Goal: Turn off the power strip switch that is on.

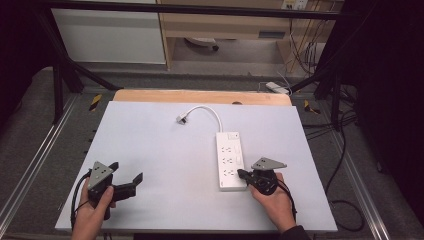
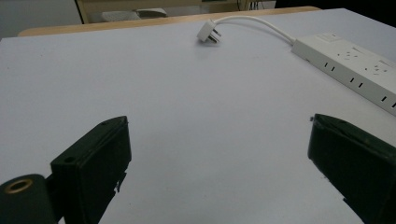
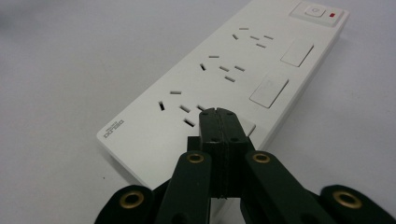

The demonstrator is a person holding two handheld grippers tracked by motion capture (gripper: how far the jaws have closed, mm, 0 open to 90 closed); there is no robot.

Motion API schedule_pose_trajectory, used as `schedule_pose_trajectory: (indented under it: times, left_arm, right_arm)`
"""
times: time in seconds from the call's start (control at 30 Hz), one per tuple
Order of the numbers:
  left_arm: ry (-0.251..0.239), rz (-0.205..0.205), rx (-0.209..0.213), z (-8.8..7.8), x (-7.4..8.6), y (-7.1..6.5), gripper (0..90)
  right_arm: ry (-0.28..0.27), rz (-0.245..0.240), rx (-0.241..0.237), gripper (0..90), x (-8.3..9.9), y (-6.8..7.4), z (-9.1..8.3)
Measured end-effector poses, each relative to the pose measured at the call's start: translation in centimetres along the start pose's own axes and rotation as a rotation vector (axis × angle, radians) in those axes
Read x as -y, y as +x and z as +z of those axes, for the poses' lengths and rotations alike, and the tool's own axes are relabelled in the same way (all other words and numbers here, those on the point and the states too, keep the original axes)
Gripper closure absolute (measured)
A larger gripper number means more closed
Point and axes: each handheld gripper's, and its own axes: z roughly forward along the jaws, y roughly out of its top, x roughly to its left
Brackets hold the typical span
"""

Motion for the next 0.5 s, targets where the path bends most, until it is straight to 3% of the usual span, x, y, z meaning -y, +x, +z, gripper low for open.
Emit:
schedule_pose_trajectory:
  times: [0.5]
  left_arm:
    - [0.002, 0.003, 0.004, -0.01, 0.01, -0.04, 5.9]
  right_arm:
    - [-0.034, -0.018, -0.017, 90.0, -0.27, 0.11, -0.05]
